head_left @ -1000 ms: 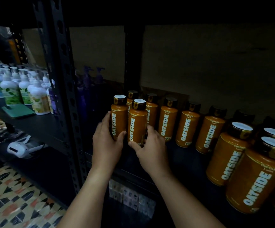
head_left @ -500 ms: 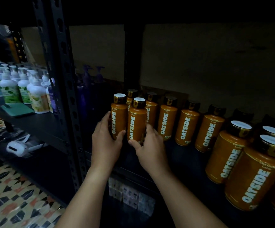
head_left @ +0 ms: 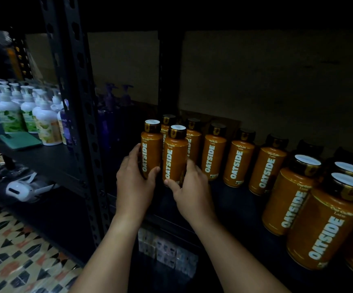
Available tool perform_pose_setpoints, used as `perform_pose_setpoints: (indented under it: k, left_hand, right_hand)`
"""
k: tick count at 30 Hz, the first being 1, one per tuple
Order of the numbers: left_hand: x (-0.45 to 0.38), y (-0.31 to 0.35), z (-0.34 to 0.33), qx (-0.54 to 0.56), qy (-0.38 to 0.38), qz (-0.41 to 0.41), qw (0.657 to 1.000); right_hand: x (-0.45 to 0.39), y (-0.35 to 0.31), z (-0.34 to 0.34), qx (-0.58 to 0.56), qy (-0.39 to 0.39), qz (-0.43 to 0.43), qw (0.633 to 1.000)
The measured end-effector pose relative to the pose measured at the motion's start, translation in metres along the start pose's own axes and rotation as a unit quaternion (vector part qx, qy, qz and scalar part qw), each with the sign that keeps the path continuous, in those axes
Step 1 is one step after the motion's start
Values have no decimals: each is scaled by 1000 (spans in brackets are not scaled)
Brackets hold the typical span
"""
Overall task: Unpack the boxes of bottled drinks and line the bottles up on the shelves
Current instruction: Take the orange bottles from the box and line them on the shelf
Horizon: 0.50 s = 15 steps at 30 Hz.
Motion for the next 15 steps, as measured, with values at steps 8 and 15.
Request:
perform_pose_setpoints:
  k: [8,15]
  left_hand:
    - [14,8,3,8,6,-4,1000]
    - [37,37,2,6,67,-137,988]
  right_hand:
    - [6,0,5,-38,3,-10,999]
    - [52,-1,44,-28,-20,-26,999]
Point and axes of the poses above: each hand's wrist, its own x-axis away from the middle knuckle, its own z-axis out of the back of the hand, y = z × x, the point moved 2 cm from there along -x, towards the middle knuckle, and after that the axes turned 6 degrees about z, right-handed, at the moved point
